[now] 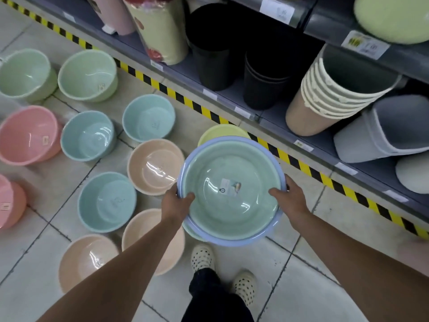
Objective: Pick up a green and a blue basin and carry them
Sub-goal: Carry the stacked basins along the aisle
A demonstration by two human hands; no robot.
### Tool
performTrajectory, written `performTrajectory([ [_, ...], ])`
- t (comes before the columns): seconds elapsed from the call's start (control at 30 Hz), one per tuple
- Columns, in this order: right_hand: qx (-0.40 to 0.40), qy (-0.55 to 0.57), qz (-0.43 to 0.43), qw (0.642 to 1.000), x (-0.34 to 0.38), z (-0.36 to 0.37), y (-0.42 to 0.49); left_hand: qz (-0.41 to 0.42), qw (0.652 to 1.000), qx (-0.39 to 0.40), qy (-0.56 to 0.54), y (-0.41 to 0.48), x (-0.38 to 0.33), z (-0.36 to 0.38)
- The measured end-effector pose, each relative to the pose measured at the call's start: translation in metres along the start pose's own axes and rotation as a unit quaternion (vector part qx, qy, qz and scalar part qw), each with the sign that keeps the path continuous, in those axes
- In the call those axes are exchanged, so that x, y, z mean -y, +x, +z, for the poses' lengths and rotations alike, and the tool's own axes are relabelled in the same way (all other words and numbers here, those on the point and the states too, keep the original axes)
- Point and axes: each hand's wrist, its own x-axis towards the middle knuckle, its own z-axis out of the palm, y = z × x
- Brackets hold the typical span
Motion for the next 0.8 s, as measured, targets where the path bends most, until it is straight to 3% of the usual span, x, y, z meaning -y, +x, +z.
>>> performTrajectory([
  [0.33,-0.011,-0.016,0.001,1.0,0.019,0.039,0.1,0.003,1.0,0.006,0.016,0.108,-0.014,0.029],
  [0.53,0.025,-0.037,-0.026,0.999,0.017,0.059,0.17,-0.038,0.999,-0.009,-0.007,0.164,-0.013,0.054],
  [0.8,0.073,-0.151,-0.009,0.986,0.009,0.077,0.273,-0.092,0.994,-0.053,-0.035,0.223,-0.004,0.097],
])
